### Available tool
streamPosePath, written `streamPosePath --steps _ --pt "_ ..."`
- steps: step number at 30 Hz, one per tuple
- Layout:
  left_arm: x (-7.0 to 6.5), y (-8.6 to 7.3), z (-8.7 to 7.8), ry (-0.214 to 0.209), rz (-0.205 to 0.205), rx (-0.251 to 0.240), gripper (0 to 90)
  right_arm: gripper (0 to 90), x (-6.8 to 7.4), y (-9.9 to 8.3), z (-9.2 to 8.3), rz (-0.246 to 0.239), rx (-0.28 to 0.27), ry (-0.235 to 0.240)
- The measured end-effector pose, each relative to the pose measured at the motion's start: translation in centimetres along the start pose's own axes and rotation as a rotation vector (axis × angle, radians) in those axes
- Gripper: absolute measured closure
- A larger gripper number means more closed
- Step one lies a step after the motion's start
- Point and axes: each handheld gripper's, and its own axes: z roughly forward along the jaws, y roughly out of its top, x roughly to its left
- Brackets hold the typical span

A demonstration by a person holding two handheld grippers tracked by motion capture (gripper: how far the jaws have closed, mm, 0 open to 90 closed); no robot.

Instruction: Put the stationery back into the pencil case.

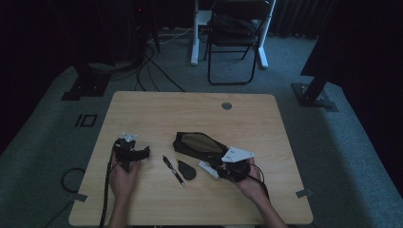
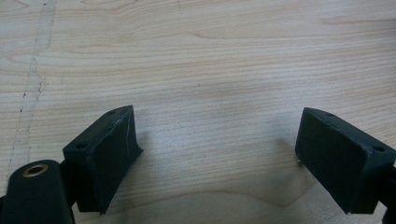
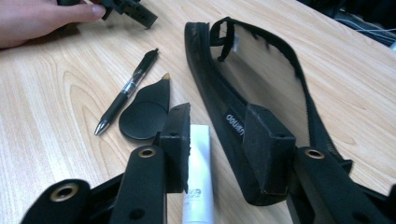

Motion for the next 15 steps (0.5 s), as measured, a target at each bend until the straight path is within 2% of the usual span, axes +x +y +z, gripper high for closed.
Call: streamPosePath --steps 15 --pt "0.0 0.0 0.0 0.0 0.0 0.0 13.1 67.1 0.6 -0.8 1.5 -0.014 0.039 0.013"
